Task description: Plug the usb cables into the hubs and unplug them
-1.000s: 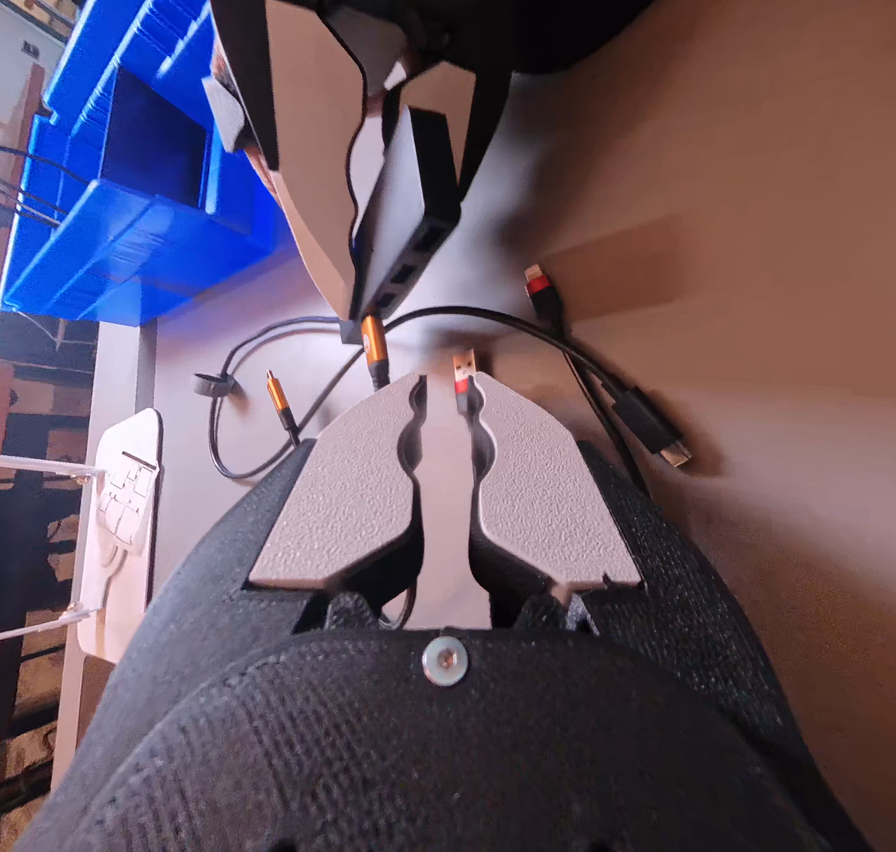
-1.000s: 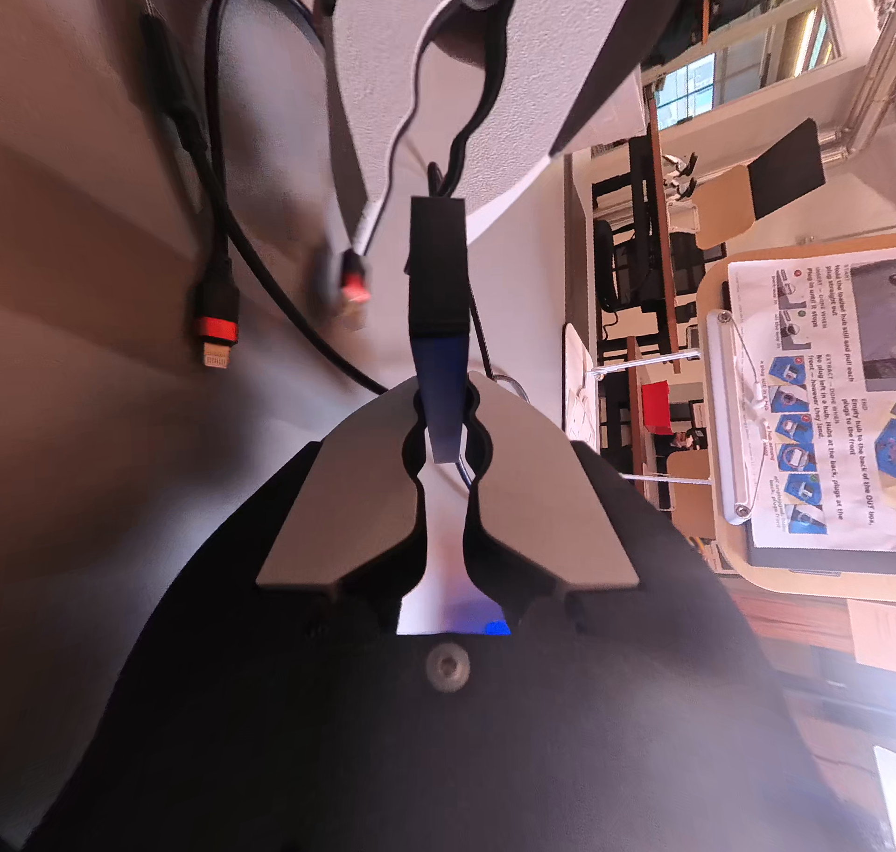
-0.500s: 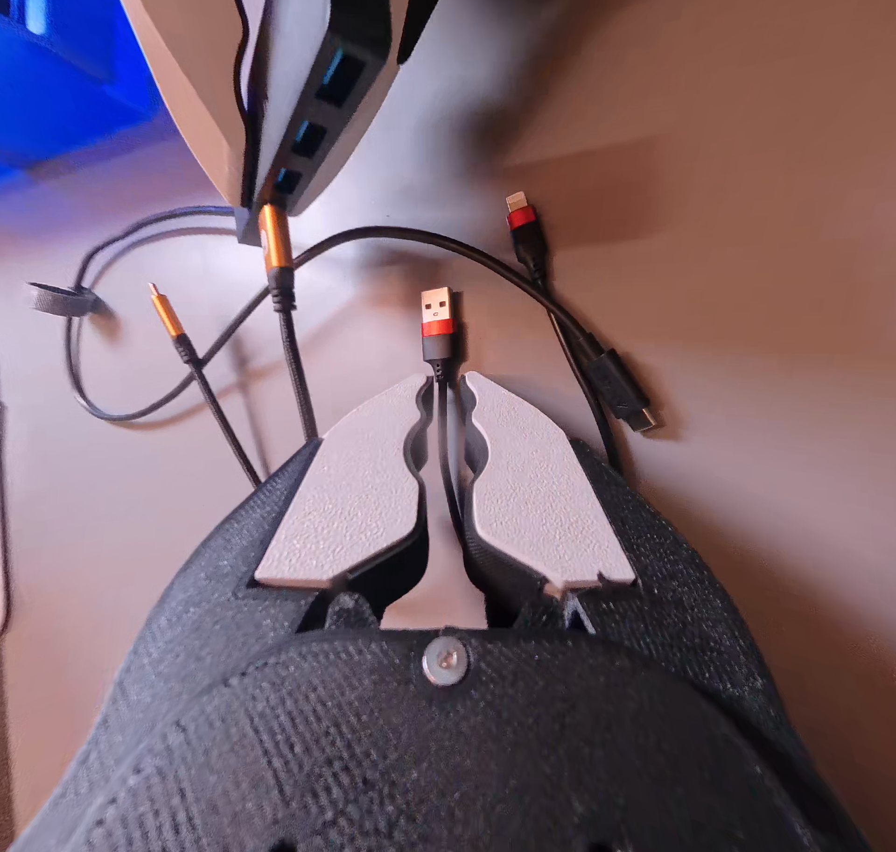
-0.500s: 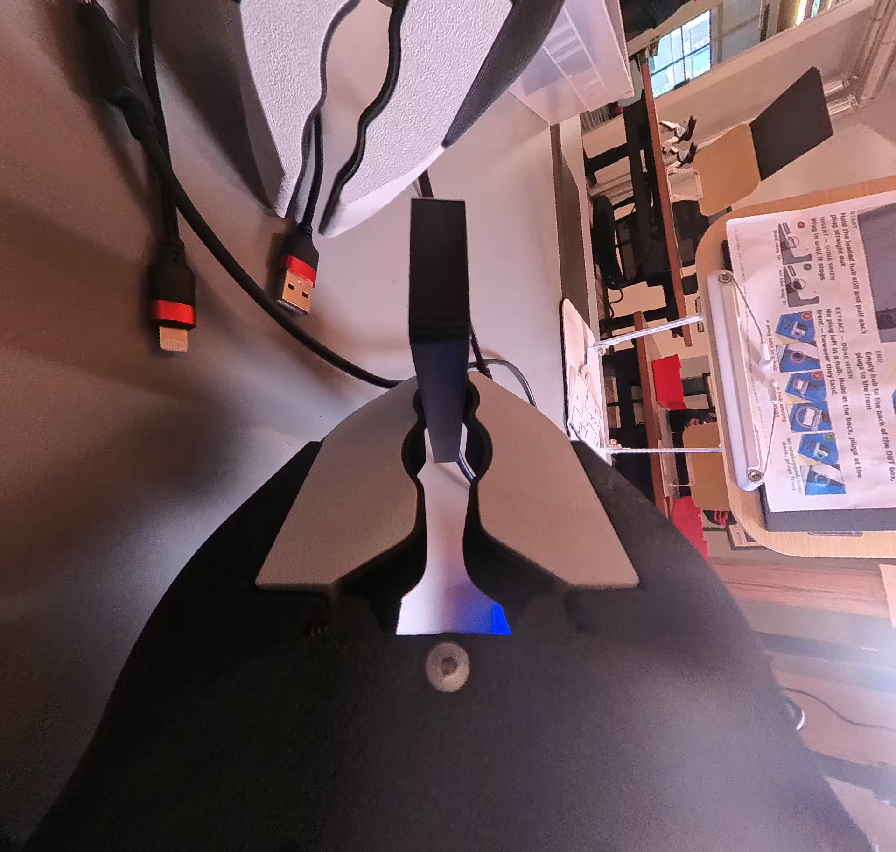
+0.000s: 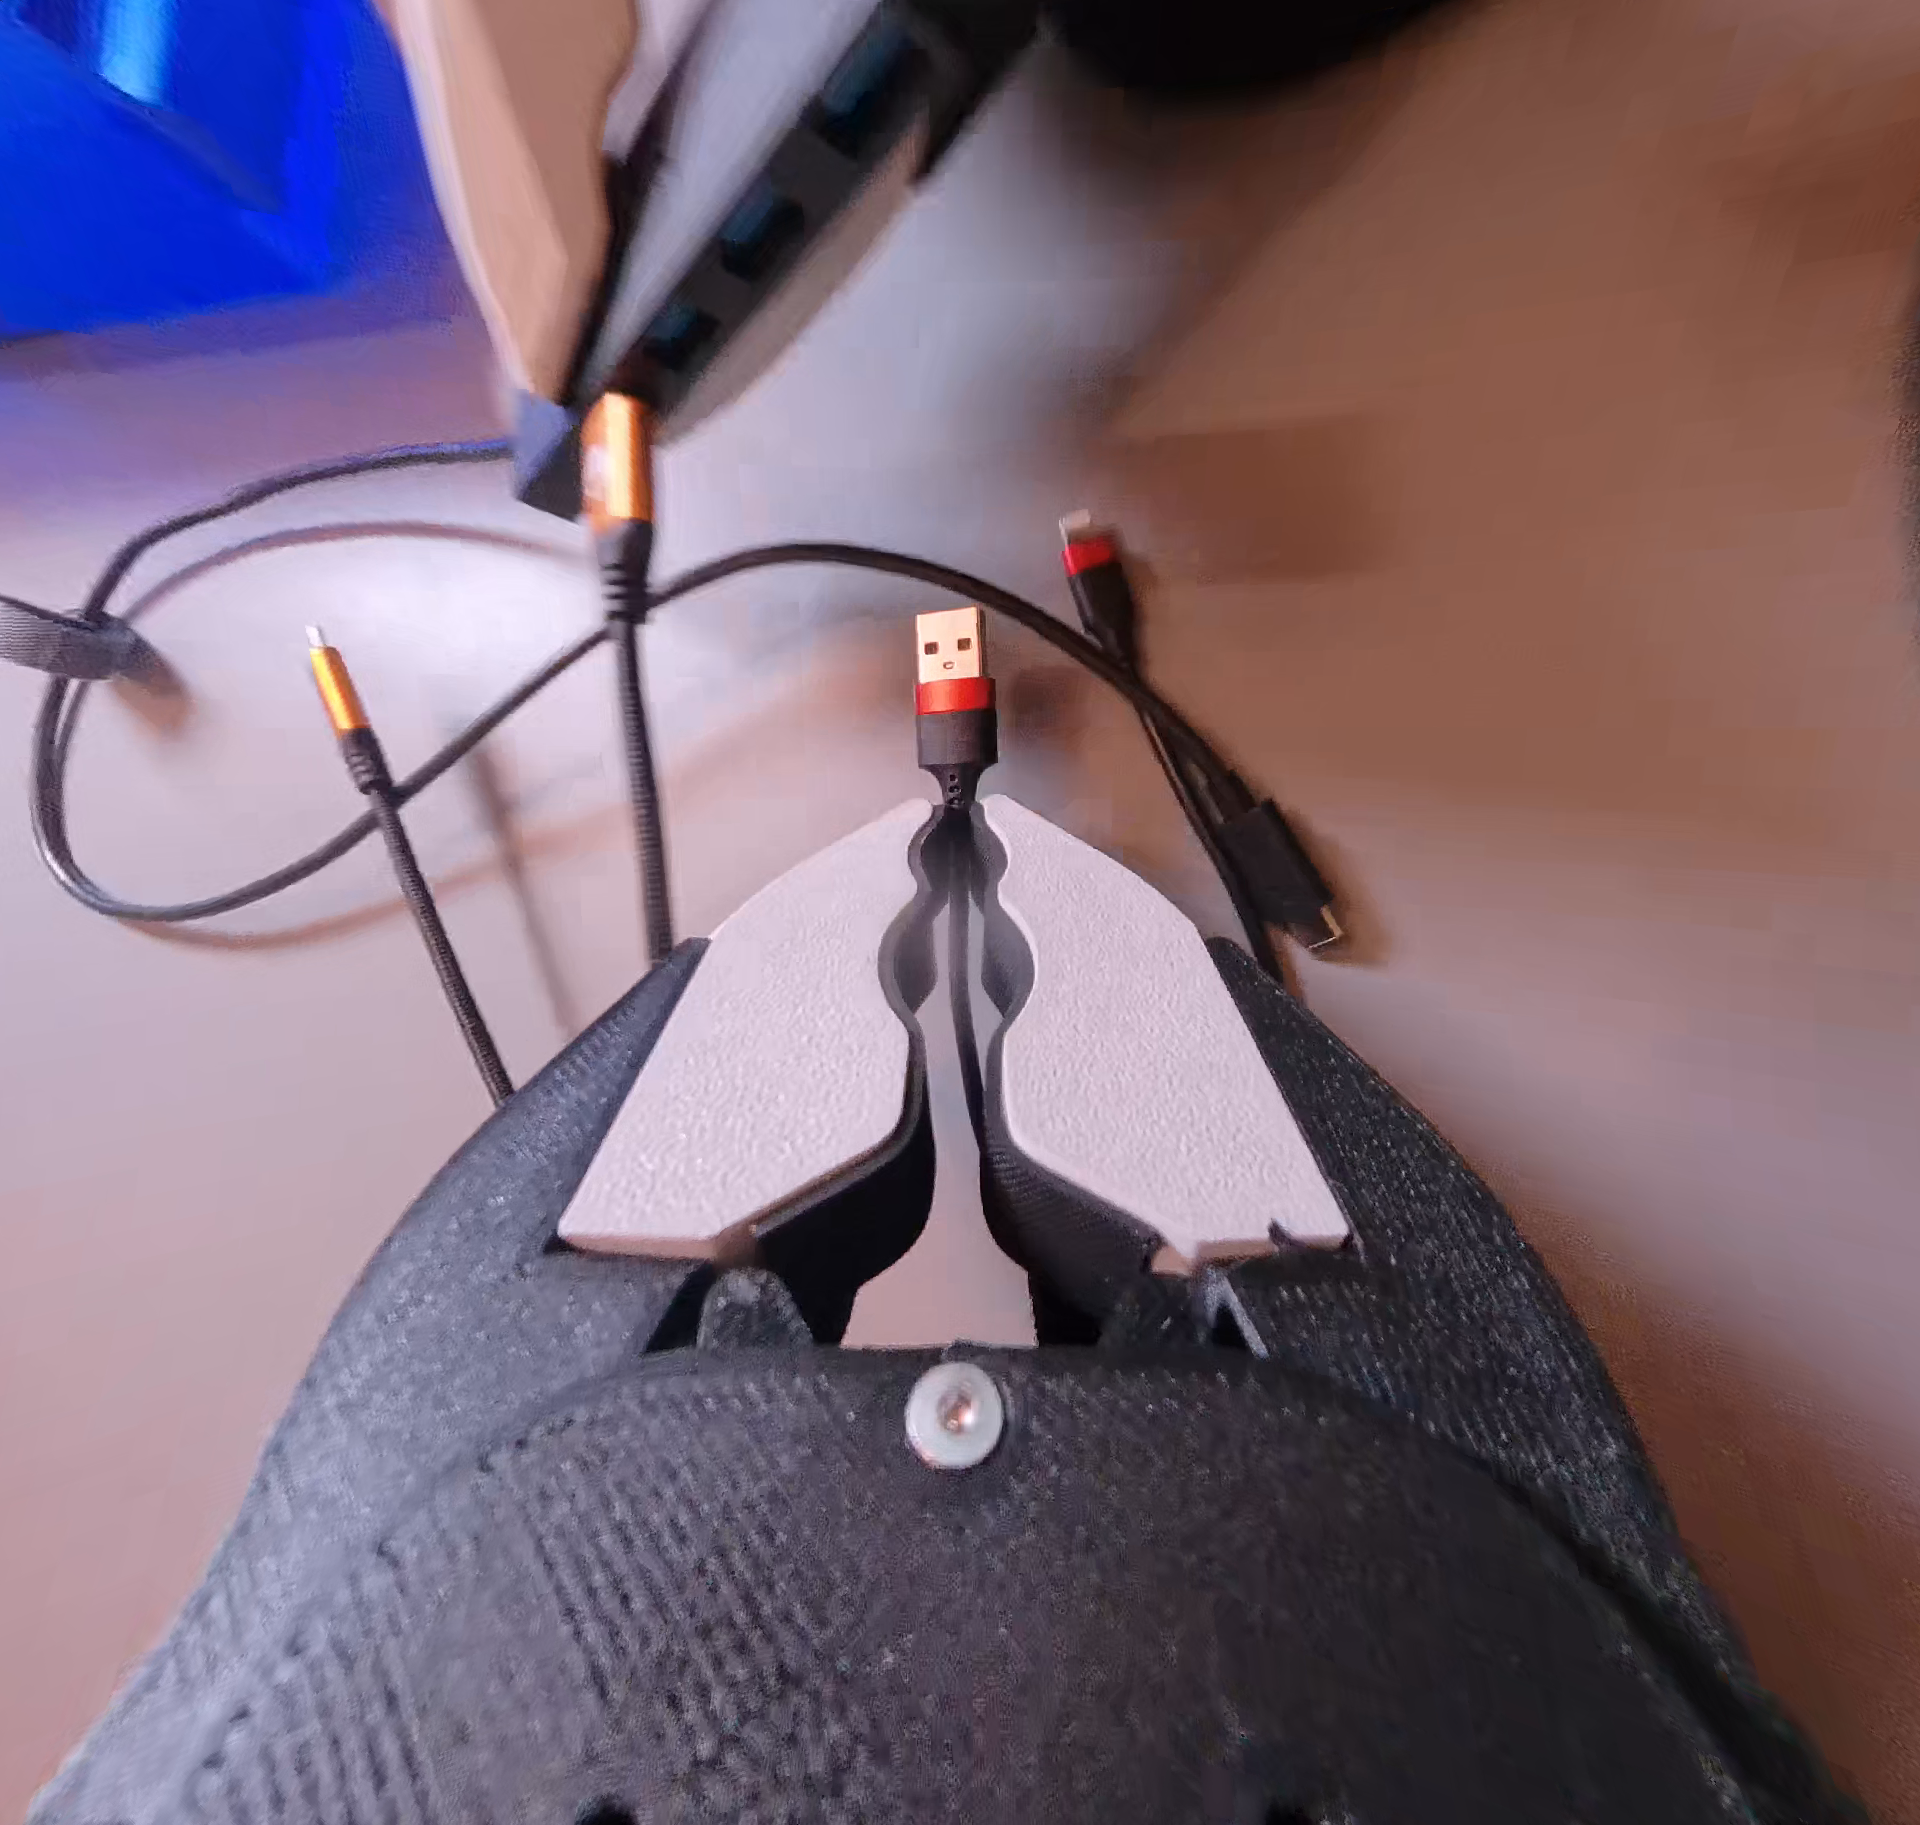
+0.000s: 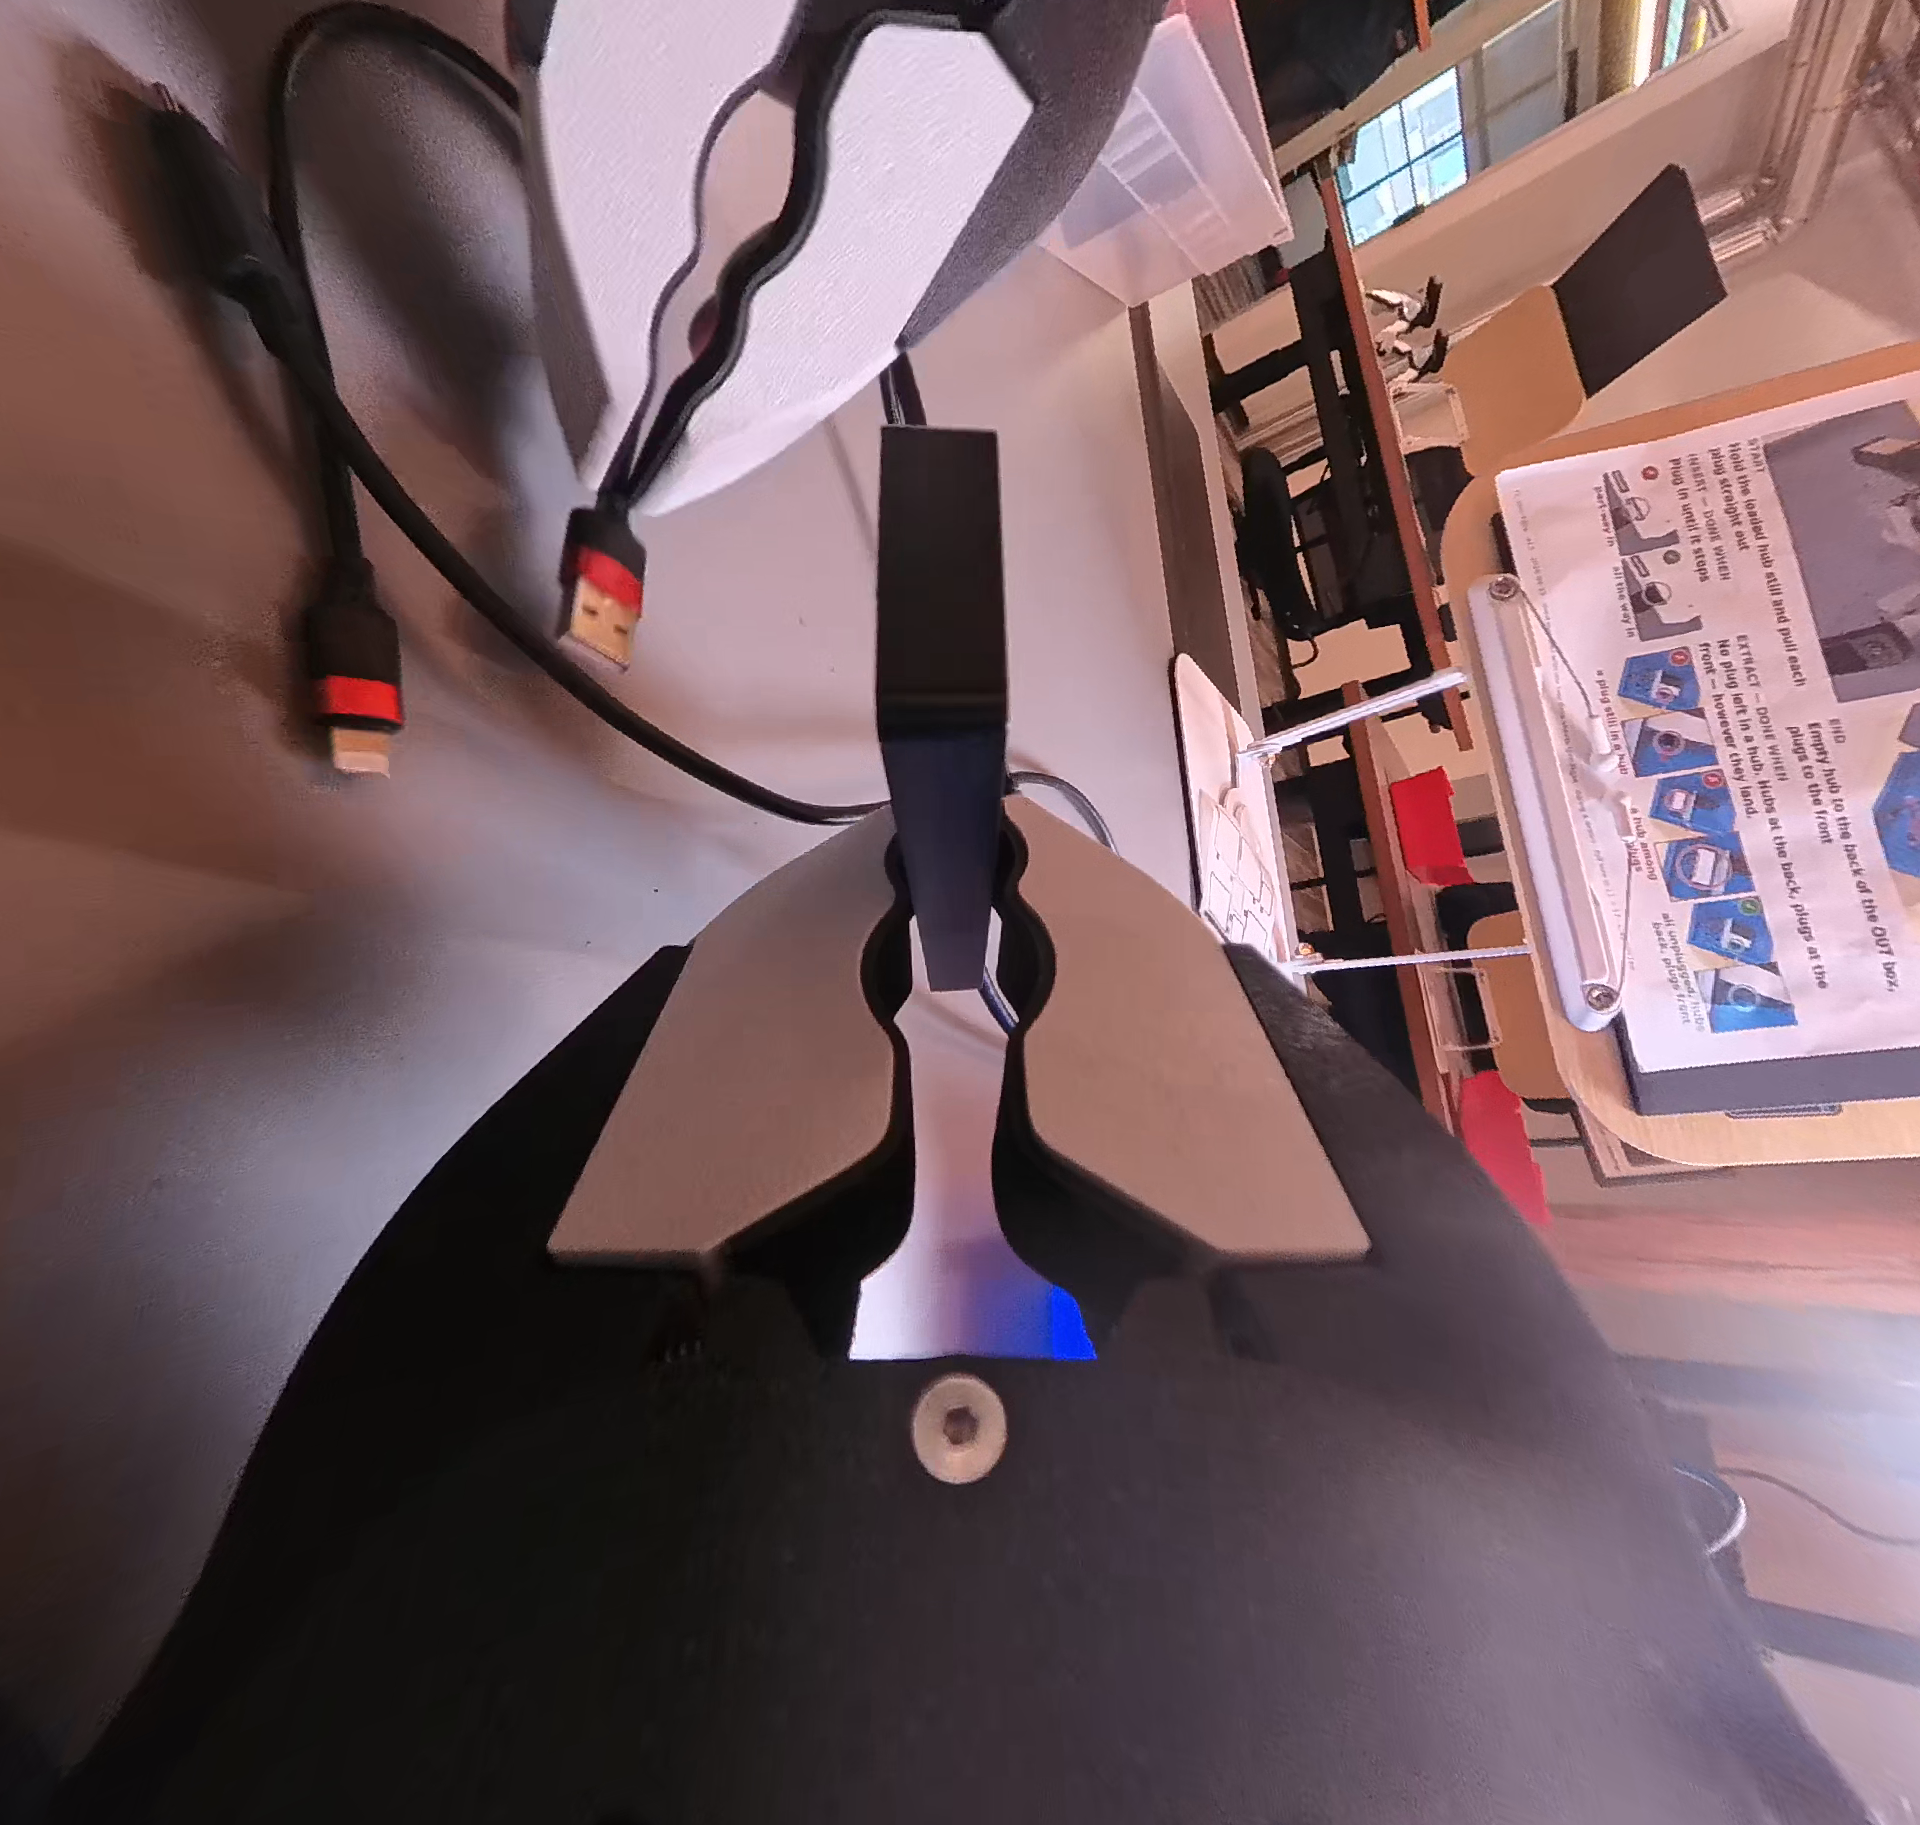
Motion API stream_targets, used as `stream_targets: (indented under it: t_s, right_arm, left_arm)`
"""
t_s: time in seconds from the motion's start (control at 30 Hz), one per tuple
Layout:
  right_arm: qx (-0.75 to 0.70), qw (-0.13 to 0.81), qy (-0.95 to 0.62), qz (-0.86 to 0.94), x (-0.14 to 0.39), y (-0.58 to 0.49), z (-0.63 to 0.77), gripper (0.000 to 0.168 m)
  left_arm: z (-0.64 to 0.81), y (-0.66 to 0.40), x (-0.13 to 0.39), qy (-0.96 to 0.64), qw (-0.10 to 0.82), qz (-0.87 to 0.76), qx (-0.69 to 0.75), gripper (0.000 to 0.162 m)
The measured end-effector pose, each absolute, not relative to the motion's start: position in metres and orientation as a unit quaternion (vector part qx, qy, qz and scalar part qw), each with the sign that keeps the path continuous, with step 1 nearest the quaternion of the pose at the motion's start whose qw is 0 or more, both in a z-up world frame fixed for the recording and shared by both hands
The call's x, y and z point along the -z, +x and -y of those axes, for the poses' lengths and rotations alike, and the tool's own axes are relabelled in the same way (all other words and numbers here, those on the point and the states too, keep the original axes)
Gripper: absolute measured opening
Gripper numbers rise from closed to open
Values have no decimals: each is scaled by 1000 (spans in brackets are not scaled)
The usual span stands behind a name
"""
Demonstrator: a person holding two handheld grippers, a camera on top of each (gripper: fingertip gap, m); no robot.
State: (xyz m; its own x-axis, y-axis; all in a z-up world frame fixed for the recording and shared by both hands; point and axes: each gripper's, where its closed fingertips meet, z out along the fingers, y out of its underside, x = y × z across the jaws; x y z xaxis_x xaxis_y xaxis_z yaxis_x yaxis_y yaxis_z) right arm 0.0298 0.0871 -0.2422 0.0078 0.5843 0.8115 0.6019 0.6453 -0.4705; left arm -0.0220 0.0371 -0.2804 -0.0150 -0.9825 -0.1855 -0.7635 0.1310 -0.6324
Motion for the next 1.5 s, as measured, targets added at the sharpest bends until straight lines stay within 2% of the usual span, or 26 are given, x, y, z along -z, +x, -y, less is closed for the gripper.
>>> stream_targets:
  t_s: [0.2,0.77,0.93,1.5]
  right_arm:
    - [12,583,-384,716,238,23,-77,12]
    - [92,593,-311,737,241,17,-66,12]
    - [87,595,-308,737,240,16,-65,12]
    - [80,603,-311,730,237,15,-66,12]
  left_arm:
    - [-40,-15,240,-660,304,-641,248,4]
    - [-37,-17,240,-676,211,-651,272,3]
    - [-37,-17,244,-665,209,-677,238,3]
    - [-35,-14,230,-653,231,-652,310,3]
